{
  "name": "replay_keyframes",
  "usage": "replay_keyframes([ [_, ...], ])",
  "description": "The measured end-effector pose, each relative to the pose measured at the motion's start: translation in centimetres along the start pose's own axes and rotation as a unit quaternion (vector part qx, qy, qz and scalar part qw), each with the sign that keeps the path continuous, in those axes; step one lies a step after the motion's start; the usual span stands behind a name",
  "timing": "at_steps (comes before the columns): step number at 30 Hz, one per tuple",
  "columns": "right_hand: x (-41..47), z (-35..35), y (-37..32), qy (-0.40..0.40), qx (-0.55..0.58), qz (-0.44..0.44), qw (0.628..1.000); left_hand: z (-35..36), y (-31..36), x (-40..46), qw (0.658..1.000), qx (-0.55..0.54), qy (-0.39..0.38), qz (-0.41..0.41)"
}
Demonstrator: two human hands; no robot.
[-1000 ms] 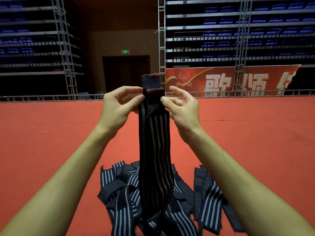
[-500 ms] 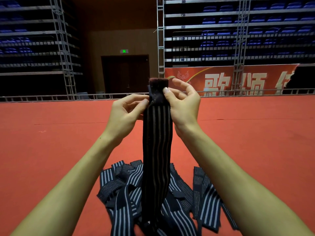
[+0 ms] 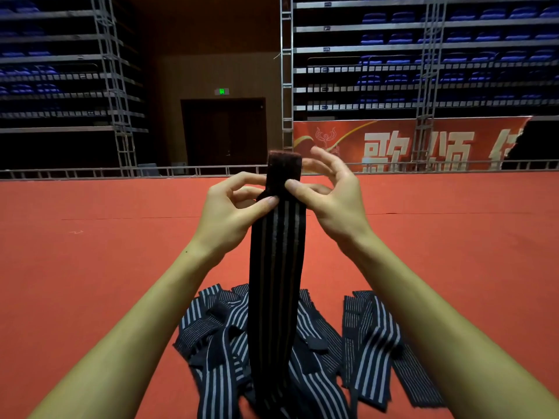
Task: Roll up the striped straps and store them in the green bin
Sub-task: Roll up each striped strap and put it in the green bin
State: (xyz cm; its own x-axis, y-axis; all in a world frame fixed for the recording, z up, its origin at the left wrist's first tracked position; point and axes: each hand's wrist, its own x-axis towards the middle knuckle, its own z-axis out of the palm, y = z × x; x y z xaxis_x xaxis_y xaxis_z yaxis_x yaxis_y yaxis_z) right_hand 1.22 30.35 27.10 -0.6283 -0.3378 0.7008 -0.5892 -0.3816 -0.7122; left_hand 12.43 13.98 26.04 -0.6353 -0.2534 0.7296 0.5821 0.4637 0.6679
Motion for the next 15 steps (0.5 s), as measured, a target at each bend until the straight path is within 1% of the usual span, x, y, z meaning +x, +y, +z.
replay_keyframes([
  [3,-0.3,-1.1,-0.6,-0.086,-0.012,0.012,0.996,0.0,0.2,-0.4,1.000,-0.003,-0.004,-0.007],
  [7,-0.8,-1.8,-1.7,-0.130,-0.007,0.006,0.991,0.1,0.9,-1.0,1.000,-0.012,-0.002,-0.014],
  [9,-1.0,-1.8,-2.0,-0.137,-0.011,-0.003,0.991,0.0,1.4,-1.3,1.000,-0.016,-0.006,-0.014],
  [12,-1.4,-1.5,-2.5,-0.128,-0.024,-0.047,0.990,-0.2,2.6,-1.8,1.000,-0.004,-0.011,-0.006],
  [15,-2.1,-1.1,-3.0,-0.120,-0.003,-0.067,0.990,-0.5,3.6,-2.2,1.000,-0.001,-0.024,0.000],
])
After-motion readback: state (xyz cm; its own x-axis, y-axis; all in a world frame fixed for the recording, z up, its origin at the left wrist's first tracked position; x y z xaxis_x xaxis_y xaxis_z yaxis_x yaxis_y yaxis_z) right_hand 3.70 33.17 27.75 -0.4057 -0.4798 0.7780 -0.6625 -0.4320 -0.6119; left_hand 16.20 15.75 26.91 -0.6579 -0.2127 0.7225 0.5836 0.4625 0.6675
